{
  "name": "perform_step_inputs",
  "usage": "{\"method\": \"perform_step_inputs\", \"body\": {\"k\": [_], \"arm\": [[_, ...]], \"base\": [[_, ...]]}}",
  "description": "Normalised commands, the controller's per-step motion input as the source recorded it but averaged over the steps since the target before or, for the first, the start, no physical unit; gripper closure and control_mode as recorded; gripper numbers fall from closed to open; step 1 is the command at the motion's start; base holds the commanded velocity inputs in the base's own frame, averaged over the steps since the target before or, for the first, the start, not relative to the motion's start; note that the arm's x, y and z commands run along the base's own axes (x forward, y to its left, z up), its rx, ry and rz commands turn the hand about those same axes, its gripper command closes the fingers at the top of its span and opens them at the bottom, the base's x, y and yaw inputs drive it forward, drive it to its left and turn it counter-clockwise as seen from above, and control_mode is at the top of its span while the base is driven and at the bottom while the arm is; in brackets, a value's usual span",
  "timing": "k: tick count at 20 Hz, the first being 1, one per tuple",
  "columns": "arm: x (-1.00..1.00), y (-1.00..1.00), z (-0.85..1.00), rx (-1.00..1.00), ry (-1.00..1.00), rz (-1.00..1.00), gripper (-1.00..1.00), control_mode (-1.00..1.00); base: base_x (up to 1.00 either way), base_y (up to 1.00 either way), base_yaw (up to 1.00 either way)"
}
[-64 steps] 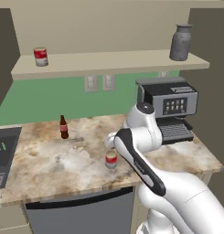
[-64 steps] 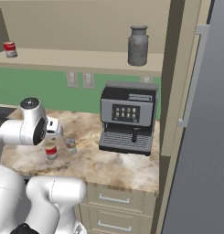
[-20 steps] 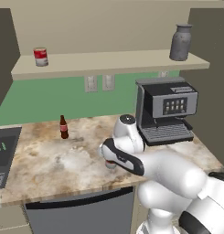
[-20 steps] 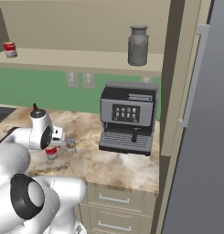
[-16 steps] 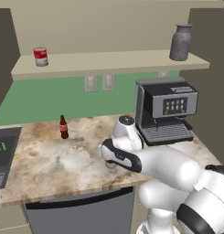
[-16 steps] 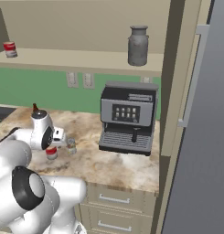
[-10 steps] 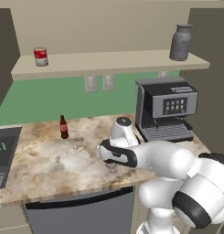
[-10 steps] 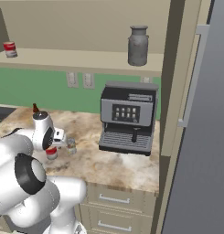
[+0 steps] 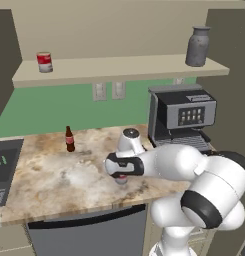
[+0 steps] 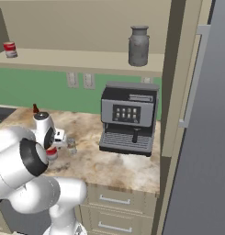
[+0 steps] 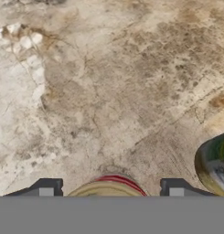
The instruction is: Pick the cans from the counter and place them in their designated side in the cabinet.
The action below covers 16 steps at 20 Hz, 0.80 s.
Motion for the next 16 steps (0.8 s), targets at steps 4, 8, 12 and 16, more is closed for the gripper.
{"method": "perform_step_inputs", "body": {"k": [4, 8, 12, 16], "arm": [[0.00, 0.00, -0.10, 0.00, 0.00, 0.00, 1.00, -1.00], [0.00, 0.01, -0.06, 0.00, 0.01, 0.00, 1.00, -1.00], [-0.18, 0.00, -0.03, 0.00, -0.02, 0.00, 1.00, -1.00], [-0.46, -0.05, 0.00, 0.00, -0.10, 0.00, 1.00, -1.00]], "base": [[0.00, 0.00, 0.00], [0.00, 0.00, 0.00], [0.00, 0.00, 0.00], [0.00, 0.00, 0.00]]}}
